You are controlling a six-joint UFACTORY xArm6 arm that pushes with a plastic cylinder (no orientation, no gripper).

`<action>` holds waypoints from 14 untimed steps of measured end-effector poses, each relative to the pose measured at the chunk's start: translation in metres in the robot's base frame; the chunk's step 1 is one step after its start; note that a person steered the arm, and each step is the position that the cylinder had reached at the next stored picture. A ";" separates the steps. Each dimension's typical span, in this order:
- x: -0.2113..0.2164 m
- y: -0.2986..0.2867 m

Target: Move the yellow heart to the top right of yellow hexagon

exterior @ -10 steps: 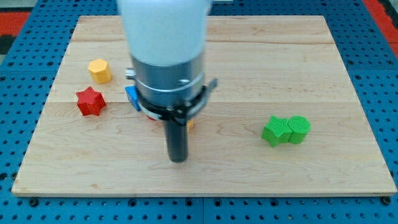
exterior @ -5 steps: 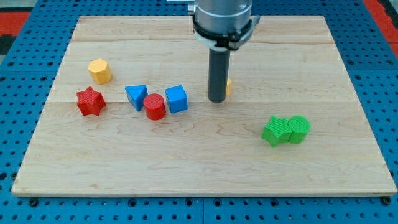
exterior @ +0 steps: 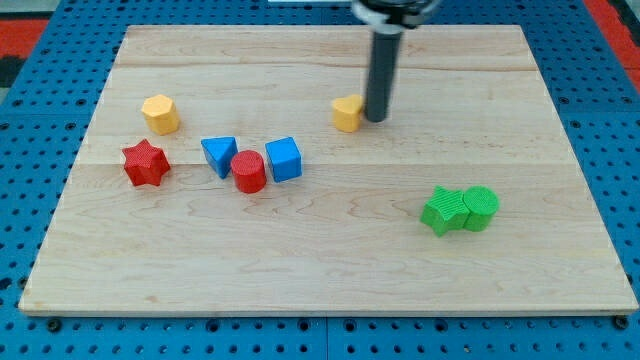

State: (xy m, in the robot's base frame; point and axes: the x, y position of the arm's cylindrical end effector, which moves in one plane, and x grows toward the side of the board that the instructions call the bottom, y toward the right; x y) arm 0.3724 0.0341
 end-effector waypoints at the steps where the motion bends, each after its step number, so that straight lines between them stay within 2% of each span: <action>1: 0.007 -0.066; 2: -0.010 -0.147; 6: -0.107 -0.122; 7: -0.114 -0.191; 8: -0.078 -0.223; 9: -0.074 -0.204; 10: -0.072 -0.121; 11: -0.056 -0.073; 13: -0.053 0.069; 14: -0.052 0.107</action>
